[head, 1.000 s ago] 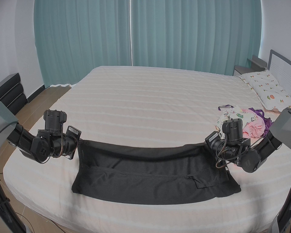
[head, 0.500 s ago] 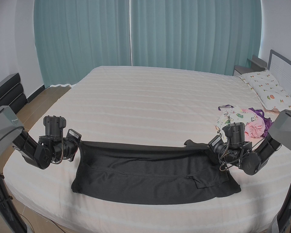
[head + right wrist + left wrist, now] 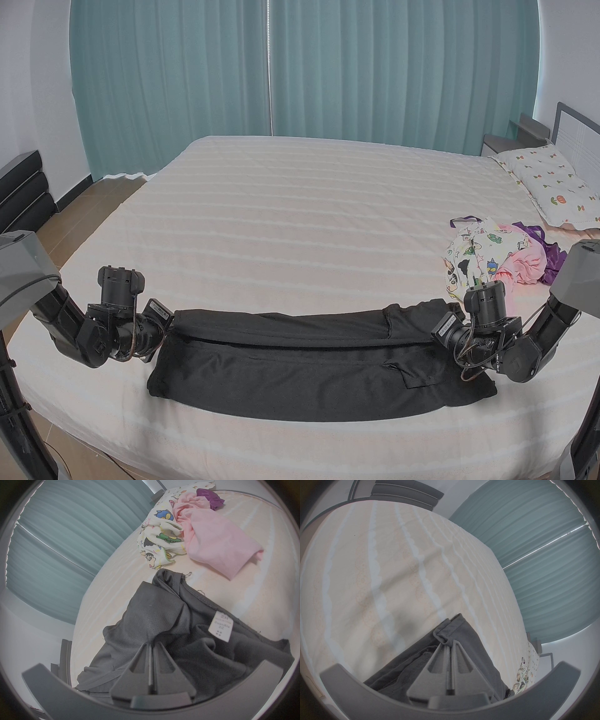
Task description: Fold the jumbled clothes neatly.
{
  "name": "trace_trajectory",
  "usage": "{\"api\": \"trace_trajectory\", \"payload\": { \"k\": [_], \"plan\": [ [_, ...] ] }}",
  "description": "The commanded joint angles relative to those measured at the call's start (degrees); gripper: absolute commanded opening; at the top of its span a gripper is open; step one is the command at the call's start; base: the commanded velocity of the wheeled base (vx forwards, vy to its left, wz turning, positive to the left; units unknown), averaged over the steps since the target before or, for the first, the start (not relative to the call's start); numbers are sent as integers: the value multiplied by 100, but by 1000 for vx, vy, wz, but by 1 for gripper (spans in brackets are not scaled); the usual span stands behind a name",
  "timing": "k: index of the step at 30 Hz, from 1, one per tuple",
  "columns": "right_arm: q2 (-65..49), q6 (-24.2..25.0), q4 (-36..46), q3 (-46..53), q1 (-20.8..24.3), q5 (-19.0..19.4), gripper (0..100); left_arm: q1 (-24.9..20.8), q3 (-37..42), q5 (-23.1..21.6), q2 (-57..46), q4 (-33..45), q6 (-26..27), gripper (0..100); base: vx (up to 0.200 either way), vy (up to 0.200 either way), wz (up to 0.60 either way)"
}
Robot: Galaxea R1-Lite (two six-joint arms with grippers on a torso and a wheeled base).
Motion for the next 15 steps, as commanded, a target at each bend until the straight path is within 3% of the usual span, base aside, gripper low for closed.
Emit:
{"api": "trace_trajectory", "payload": {
  "k": [1, 12, 13, 15],
  "plan": [
    [5, -1, 0, 57, 9, -17, 0, -38, 78, 4, -18, 96, 7, 0, 0, 0, 0],
    [14, 35, 0, 75, 9, -8, 0, -126, 202, 39, -27, 307, 139, 0, 0, 0, 0],
    [14, 35, 0, 75, 9, 0, 100, -126, 202, 39, -27, 316, 139, 0, 0, 0, 0],
    [-4, 35, 0, 110, 18, 0, 100, -162, 219, 47, -27, 316, 139, 0, 0, 0, 0]
  ]
}}
